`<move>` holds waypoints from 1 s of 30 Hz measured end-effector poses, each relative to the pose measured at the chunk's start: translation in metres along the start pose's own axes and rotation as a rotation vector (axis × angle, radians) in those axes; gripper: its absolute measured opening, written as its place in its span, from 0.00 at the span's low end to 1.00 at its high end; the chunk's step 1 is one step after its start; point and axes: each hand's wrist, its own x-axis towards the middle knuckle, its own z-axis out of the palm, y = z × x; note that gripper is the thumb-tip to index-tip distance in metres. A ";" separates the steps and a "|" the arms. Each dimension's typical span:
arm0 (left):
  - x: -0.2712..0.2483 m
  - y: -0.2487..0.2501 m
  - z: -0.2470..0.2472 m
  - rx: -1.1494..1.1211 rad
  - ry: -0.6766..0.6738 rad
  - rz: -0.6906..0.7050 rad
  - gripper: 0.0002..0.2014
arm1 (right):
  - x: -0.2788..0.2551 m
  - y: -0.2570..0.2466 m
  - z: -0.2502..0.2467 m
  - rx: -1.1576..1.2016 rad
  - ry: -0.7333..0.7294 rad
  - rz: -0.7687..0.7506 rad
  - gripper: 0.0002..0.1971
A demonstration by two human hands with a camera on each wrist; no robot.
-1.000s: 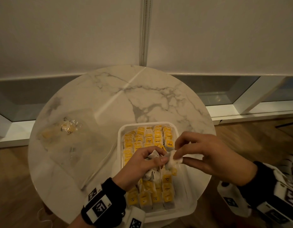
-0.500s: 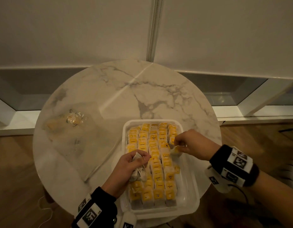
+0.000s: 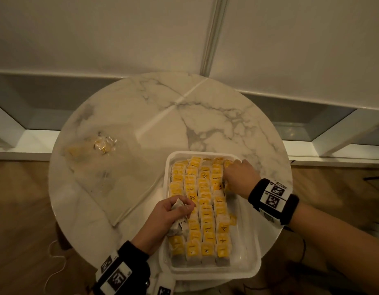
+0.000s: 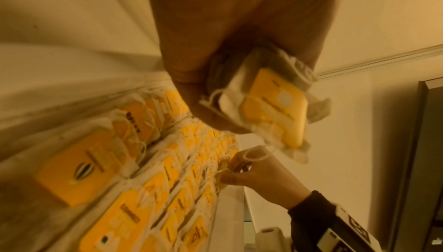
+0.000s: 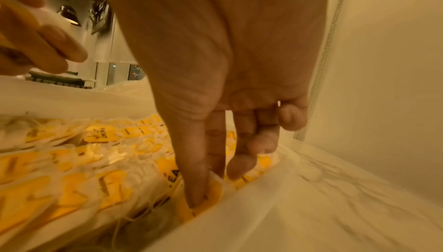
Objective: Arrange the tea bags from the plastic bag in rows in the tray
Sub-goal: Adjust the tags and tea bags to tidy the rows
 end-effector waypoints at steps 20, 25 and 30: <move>0.002 -0.003 -0.002 0.089 -0.020 0.006 0.18 | -0.015 -0.026 0.021 0.286 -0.127 0.051 0.10; 0.003 0.001 0.002 0.140 -0.011 -0.006 0.11 | -0.002 -0.022 0.019 0.346 -0.118 0.079 0.09; 0.006 0.002 0.002 0.098 0.028 -0.030 0.11 | -0.015 -0.017 0.013 0.441 -0.054 0.105 0.10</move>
